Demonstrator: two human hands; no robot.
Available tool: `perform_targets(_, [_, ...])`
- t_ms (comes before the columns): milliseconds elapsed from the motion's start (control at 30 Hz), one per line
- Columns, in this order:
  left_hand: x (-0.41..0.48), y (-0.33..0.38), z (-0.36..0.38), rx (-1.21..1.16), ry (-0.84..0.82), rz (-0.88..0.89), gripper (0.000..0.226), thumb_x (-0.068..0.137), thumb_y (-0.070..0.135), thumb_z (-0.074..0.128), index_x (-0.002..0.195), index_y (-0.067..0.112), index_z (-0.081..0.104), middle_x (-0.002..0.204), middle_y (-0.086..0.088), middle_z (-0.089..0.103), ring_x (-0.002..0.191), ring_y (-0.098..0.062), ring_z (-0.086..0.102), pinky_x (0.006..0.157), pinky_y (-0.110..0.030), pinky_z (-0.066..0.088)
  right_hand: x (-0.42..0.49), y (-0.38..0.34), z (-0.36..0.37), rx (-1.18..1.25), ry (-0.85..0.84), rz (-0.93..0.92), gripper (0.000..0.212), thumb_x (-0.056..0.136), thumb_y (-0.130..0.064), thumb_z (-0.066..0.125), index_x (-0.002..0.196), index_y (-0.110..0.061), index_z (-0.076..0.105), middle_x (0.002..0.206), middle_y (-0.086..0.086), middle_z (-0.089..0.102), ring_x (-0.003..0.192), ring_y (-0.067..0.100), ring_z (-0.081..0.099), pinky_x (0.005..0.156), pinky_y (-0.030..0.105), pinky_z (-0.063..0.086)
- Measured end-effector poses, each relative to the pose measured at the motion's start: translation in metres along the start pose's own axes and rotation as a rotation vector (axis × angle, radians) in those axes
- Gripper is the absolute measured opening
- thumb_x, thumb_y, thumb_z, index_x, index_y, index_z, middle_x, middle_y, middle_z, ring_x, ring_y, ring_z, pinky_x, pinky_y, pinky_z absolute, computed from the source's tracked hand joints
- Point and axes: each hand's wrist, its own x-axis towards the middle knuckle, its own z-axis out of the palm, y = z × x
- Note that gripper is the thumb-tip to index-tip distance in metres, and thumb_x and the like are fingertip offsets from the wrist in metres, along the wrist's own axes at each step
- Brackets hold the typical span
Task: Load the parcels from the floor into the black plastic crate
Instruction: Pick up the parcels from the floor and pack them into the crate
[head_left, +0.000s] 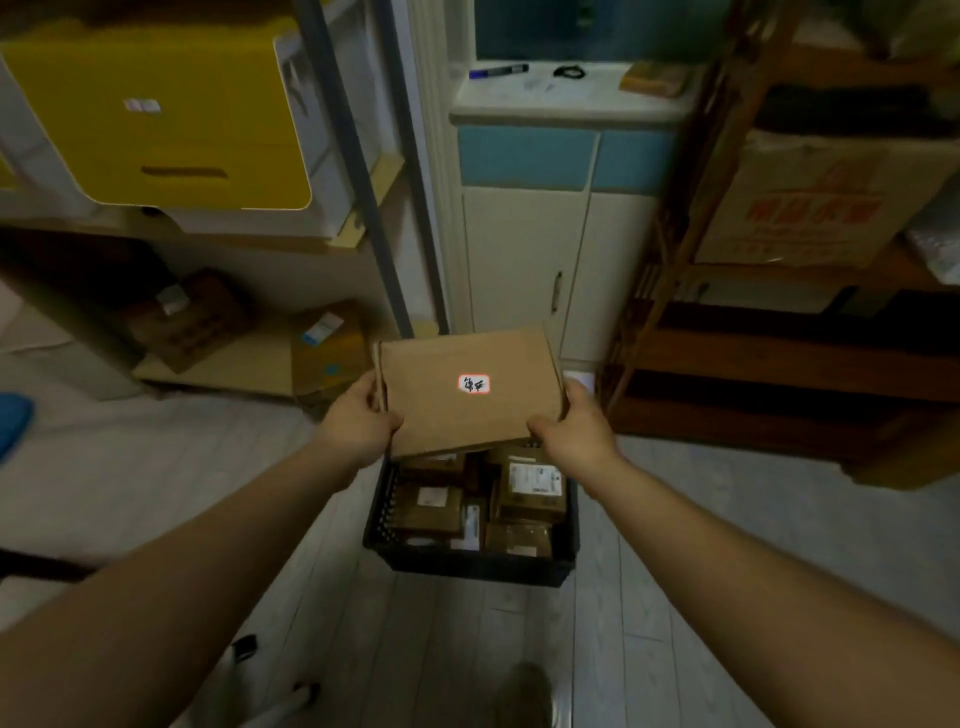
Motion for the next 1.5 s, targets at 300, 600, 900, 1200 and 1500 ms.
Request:
perform_targets(300, [0.115,-0.109,0.038,0.357,-0.125,-0.032,0.071,0.085,0.006,0.057,0.145,0.021,0.024,0.125,-0.008,0.053,0.110,-0.030,0.056,0.088,-0.048,0.052,0.064,0.094,0.096,-0.079,-0.198,0.064,0.063,0.086,-0.027,0.066,0.137,-0.037,0.030,0.114,-0.008,0.051,0.107,0.014,0.053,0.091,0.039,0.050])
perform_targets(600, [0.243,-0.290,0.104,0.646,-0.247,-0.118,0.058,0.095,0.020,0.049,0.146,0.018,0.021,0.140,-0.018,0.034,0.115,-0.037,0.051,0.095,-0.047,0.048,0.136,0.241,0.241,-0.372,-0.299,0.232,0.084,0.092,-0.026,0.058,0.151,-0.031,0.000,0.153,0.012,0.022,0.126,0.029,0.044,0.100,0.034,0.042])
perform_targets(900, [0.334,-0.449,0.164,0.902,-0.570,-0.041,0.071,0.089,0.041,0.054,0.148,0.032,0.015,0.156,-0.005,-0.001,0.135,-0.044,0.025,0.112,-0.051,0.028,0.203,0.371,0.346,-0.530,-0.401,0.274,0.081,0.087,-0.024,0.062,0.150,-0.032,0.012,0.147,0.017,0.028,0.127,0.037,0.041,0.104,0.045,0.041])
perform_targets(1200, [0.365,-0.519,0.188,0.960,-0.505,0.025,0.066,0.094,0.025,0.050,0.150,0.026,0.014,0.158,-0.009,-0.006,0.137,-0.048,0.018,0.111,-0.054,0.028,0.225,0.417,0.390,-0.502,-0.443,0.323,0.085,0.090,-0.009,0.056,0.149,-0.041,0.003,0.150,0.016,0.014,0.126,0.041,0.040,0.104,0.047,0.040])
perform_targets(1500, [0.362,-0.477,0.182,1.146,-0.645,-0.014,0.078,0.086,0.059,0.037,0.150,0.030,0.005,0.158,-0.007,-0.002,0.142,-0.043,-0.005,0.114,-0.061,0.009,0.227,0.386,0.380,-0.424,-0.505,0.384,0.086,0.089,-0.027,0.062,0.151,-0.039,0.002,0.155,0.014,0.003,0.133,0.041,0.035,0.109,0.047,0.036])
